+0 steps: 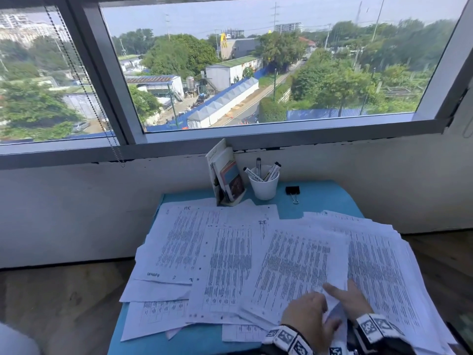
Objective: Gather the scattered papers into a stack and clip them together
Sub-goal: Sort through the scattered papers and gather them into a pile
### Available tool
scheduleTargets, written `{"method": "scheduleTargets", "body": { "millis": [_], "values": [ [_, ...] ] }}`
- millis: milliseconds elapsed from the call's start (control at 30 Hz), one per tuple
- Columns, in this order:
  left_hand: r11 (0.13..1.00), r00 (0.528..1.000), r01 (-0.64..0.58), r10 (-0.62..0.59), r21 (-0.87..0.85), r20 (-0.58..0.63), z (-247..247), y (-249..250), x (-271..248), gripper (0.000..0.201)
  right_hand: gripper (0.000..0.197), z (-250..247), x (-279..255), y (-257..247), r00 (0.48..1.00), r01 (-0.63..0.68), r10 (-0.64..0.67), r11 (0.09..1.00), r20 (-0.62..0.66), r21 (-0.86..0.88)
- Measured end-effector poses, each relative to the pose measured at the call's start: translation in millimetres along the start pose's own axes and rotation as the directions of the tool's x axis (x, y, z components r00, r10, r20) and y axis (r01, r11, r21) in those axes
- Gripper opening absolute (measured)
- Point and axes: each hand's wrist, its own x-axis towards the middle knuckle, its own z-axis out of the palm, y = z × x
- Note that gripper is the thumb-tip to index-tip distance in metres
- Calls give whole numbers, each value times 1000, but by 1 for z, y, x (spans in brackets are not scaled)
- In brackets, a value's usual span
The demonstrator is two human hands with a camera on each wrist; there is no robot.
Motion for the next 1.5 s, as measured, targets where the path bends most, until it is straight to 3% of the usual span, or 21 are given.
{"method": "scheduleTargets", "body": {
  "millis": [33, 67, 133, 167, 233, 300, 467, 567, 667, 733, 800, 867, 900, 933, 967, 1067, 1133, 1167, 1233, 1333, 1500],
  "values": [
    [1000, 989, -23, 24, 5, -148, -1, -9, -1, 43, 42, 0, 2, 5, 1000, 9, -9, 1000, 4, -28],
    [998, 935, -22, 40, 57, -353, -7, -22, -3, 48, 41, -1, 3, 9, 1000, -5, 7, 997, 22, -83],
    [984, 840, 175, -134, 29, -526, -27, -57, -12, 64, 35, 0, 0, 7, 999, -12, 18, 989, 38, -150],
    [931, 793, 364, -330, -35, -512, -38, -79, -16, 70, 33, -1, 1, 7, 999, 6, 0, 984, 35, -179],
    [702, 597, 698, -680, -143, -426, -57, -123, -23, 84, 35, -3, 3, 8, 1000, 25, -22, 976, 18, -217],
    [533, 454, 827, -822, -182, -343, -72, -150, -35, 96, 36, -2, 2, 8, 999, 51, -48, 972, 19, -231],
    [502, 470, 862, -844, -71, -261, -77, -163, -37, 96, 35, 1, 2, 8, 998, 60, -63, 965, -3, -254],
    [486, 453, 854, -870, -187, -193, -79, -162, -35, 89, 37, 1, 3, 11, 999, 51, -53, 967, -2, -250],
    [591, 562, 751, -806, -294, -184, -78, -159, -37, 54, 38, 1, 1, 10, 999, 52, -54, 969, -2, -242],
    [635, 576, 639, -769, -434, -276, -81, -156, -41, 30, 37, 1, 0, 9, 998, 58, -59, 970, 4, -238],
    [613, 434, 449, -786, -651, -441, -88, -154, -48, 11, 38, 1, 0, 9, 998, 61, -61, 966, 6, -251],
    [577, 238, 169, -811, -799, -535, -100, -153, -53, 13, 38, 2, 0, 9, 998, 69, -67, 964, 18, -256],
    [550, 188, 42, -824, -834, -534, -106, -155, -54, 22, 38, 2, -1, 8, 998, 68, -65, 965, 21, -254],
    [513, 193, -27, -839, -858, -508, -111, -155, -54, 35, 38, 2, -2, 7, 998, 67, -61, 965, 29, -254],
    [485, 245, -50, -842, -873, -481, -114, -154, -52, 46, 37, 2, -3, 6, 998, 64, -58, 965, 28, -254],
    [543, 582, 54, -699, -838, -415, -110, -134, -38, 45, 36, 1, -6, 5, 999, 50, -47, 972, 21, -228],
    [727, 776, 226, -536, -648, -332, -90, -116, -28, 49, 37, 3, -10, 3, 999, 40, -37, 979, 21, -202],
    [816, 837, 280, -465, -506, -288, -78, -108, -24, 49, 39, 4, -13, 1, 999, 34, -34, 978, 6, -205],
    [900, 891, 323, -393, -293, -225, -58, -95, -20, 38, 51, 6, -17, -4, 999, 26, -31, 981, -21, -193],
    [890, 881, 395, -437, -229, -181, -45, -81, -18, 38, 80, 3, -12, -3, 1000, 4, -2, 994, 18, -106],
    [893, 889, 383, -426, -236, -169, -45, -80, -15, 59, 48, 10, -20, -11, 986, 155, -146, 979, 76, -130]
  ]
}}
